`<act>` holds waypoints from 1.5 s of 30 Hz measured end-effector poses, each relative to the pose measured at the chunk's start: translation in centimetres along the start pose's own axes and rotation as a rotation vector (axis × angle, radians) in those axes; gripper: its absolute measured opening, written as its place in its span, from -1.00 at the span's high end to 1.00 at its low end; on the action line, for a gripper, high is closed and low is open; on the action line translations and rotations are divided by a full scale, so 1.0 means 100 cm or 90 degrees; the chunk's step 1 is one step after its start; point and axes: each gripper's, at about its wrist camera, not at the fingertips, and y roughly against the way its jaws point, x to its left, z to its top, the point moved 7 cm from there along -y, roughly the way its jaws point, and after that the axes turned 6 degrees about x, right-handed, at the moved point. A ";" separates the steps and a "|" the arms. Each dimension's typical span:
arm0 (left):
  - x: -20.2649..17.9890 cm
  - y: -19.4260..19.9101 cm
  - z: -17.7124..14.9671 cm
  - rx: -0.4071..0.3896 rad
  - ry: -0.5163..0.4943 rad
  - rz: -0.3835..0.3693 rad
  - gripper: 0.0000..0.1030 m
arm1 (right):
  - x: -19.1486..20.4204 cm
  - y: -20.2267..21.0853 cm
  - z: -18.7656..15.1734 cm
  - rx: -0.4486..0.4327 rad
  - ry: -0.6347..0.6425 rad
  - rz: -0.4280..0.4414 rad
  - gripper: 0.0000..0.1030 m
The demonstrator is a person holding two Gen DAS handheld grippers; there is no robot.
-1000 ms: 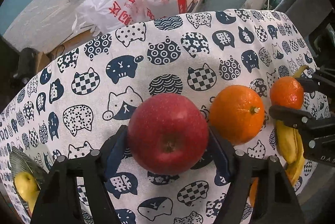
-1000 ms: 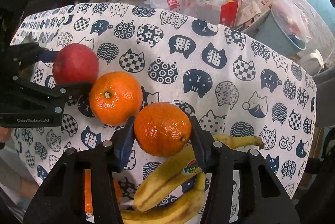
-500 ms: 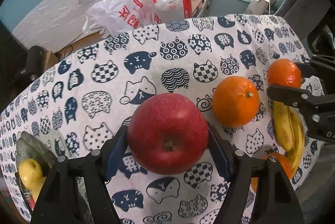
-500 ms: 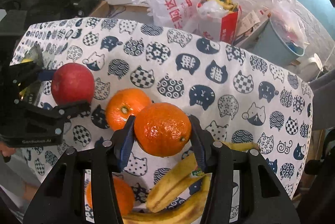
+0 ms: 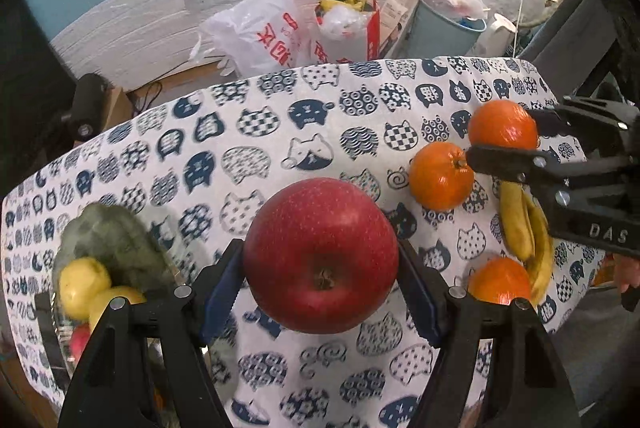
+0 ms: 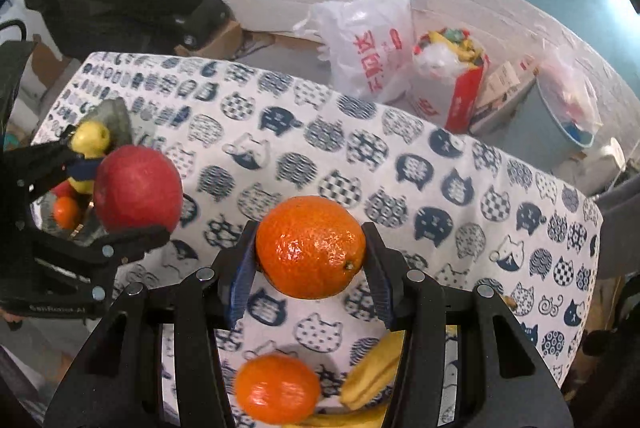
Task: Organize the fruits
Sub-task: 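Carry the apple and tangerine to the glass plate and release both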
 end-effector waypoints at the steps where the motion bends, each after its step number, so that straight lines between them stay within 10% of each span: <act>1: 0.003 0.003 -0.003 -0.001 0.005 0.001 -0.46 | 0.005 0.002 0.003 -0.003 0.004 0.004 0.04; 45: 0.143 0.003 -0.131 0.091 0.181 0.007 -0.47 | 0.207 -0.037 0.040 0.033 0.164 0.105 0.04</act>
